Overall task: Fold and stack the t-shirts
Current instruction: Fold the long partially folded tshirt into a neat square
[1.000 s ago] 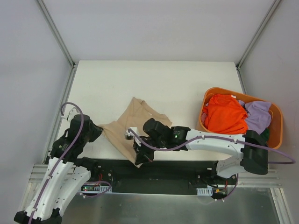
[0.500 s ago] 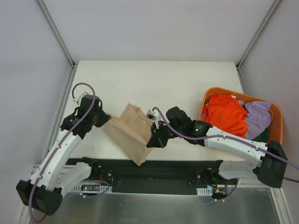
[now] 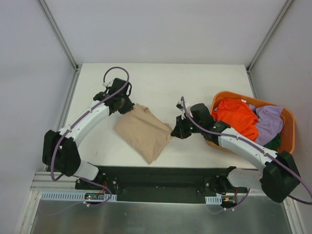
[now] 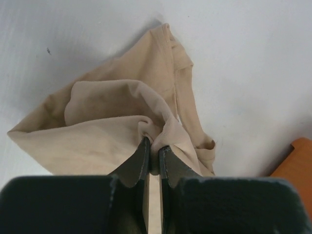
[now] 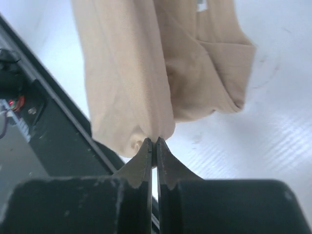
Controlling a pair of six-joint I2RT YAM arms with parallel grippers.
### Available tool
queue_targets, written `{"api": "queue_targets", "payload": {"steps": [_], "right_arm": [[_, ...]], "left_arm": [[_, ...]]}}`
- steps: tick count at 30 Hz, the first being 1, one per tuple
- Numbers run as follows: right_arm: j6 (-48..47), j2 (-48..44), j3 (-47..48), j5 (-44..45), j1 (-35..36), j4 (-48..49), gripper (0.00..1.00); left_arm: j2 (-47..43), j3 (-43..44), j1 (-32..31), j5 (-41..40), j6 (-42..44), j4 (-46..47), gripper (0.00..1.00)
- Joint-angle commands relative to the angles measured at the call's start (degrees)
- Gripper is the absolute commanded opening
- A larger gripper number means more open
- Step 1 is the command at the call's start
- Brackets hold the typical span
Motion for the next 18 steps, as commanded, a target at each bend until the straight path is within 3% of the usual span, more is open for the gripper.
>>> {"api": "queue_targets", "payload": {"steps": [1,3,5,6,8,11,13,14,15,18], "right_arm": [[-0.77,4.31,0.39,5.35,-2.65,-1.47,0.01],[-0.77,6.95,1.27,6.85,-3.45,-1.29,0.01],[-0.77,9.76,2.24,7.90,-3.97,-1.03,0.11],[-2.51,11.16,2.94,9.39,-4.15,-0.77,0.11],[-3.76,14.15,5.30,13.77,-4.15,-1.02,0.17],[-6.13,17.24,12.67,18.89,-4.07,-7.33,0.52],[-6.66,17.24,16.46,17.50,-3.28,-9.72,0.68],[-6.66,16.89,17.87,17.23,-2.14,-10.69,0.88],[-6.75,16.63,19.02,17.84,-0.30,-11.91,0.96],[-6.05,15.66,20.78,19.68,6.37,-15.17,0.96]], "left_arm": [[7.49,5.12,0.78,-7.06,2.13,2.38,0.00],[11.97,7.84,0.78,-7.07,3.44,2.38,0.01],[15.93,10.83,0.78,-5.93,5.46,2.38,0.05],[17.69,12.76,0.78,-6.19,6.52,2.29,0.08],[19.89,14.35,0.78,-8.37,7.23,2.29,0.20],[19.82,16.81,0.78,-11.89,9.34,1.07,0.97],[17.02,16.65,0.78,-12.61,9.95,0.79,0.99],[15.52,16.03,0.78,-12.26,10.65,0.71,0.99],[13.77,15.33,0.78,-11.21,11.27,0.71,0.99],[9.19,11.38,0.78,-0.96,13.63,1.32,0.99]]}}
